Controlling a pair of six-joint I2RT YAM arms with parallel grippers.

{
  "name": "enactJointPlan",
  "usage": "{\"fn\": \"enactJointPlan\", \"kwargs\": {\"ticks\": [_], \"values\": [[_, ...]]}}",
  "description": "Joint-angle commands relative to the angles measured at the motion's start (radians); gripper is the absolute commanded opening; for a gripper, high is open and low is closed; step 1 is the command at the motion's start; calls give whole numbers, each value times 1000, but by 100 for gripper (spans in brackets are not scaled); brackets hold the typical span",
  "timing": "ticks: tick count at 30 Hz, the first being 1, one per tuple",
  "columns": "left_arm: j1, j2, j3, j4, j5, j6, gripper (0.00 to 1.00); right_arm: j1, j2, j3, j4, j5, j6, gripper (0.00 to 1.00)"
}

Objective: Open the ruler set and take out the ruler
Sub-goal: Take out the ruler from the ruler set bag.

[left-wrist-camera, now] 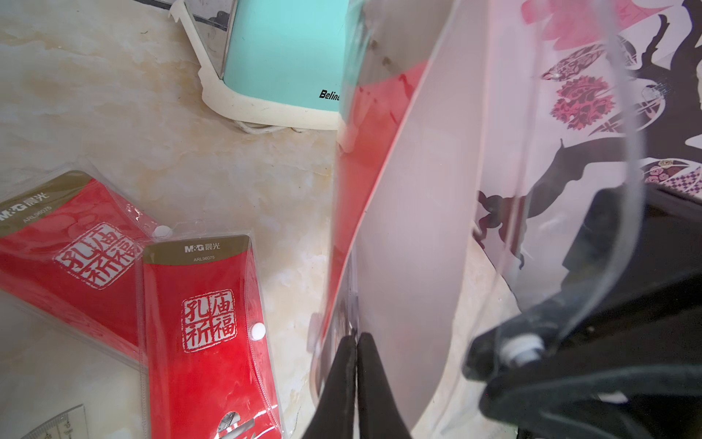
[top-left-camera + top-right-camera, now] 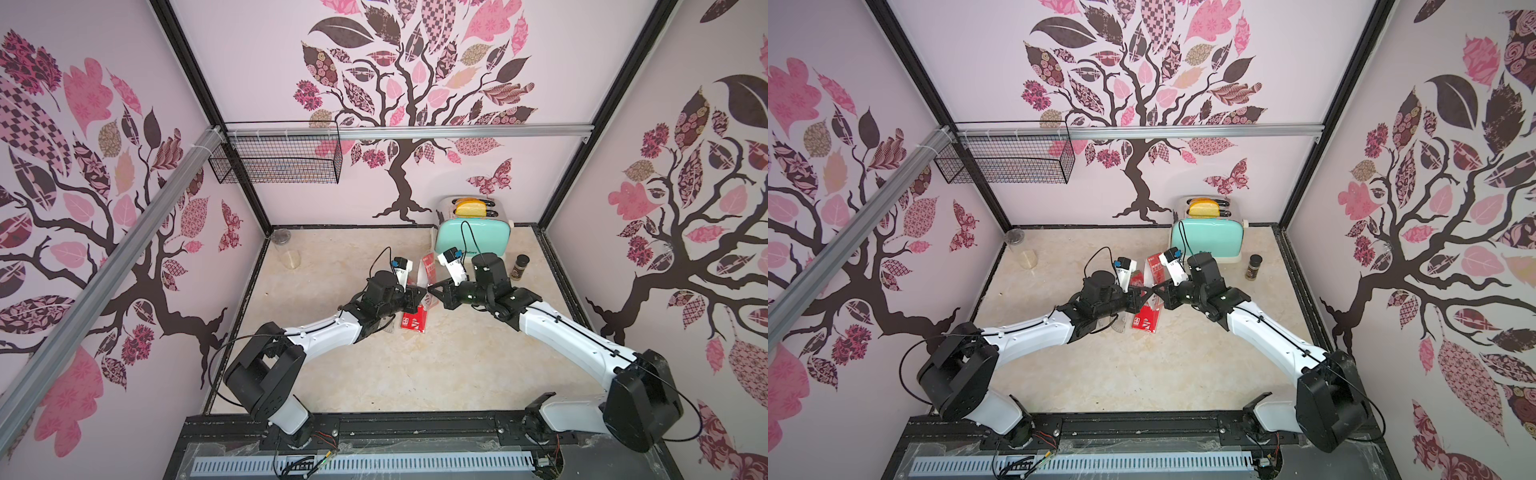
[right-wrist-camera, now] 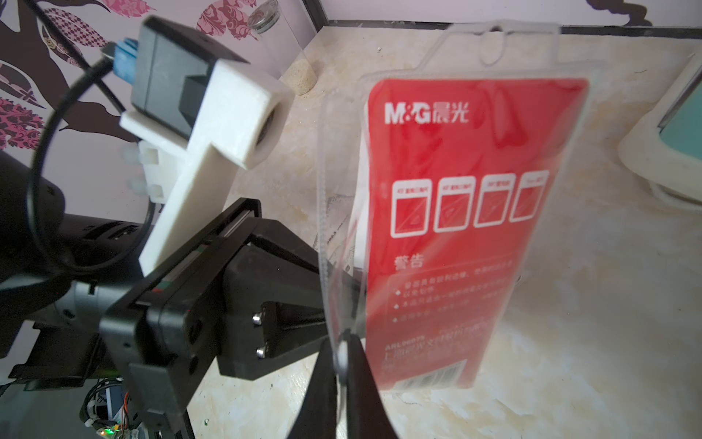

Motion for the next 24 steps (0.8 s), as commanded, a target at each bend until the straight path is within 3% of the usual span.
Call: {"fn": "enactJointPlan", "kwargs": {"ticks": [1, 24], "values": [[8, -14, -11, 9, 10, 3, 11, 0, 4, 44, 13, -11, 1, 0], [9, -33, -28, 0, 27, 13, 13, -2, 31, 67, 13, 4, -5, 0]]}}
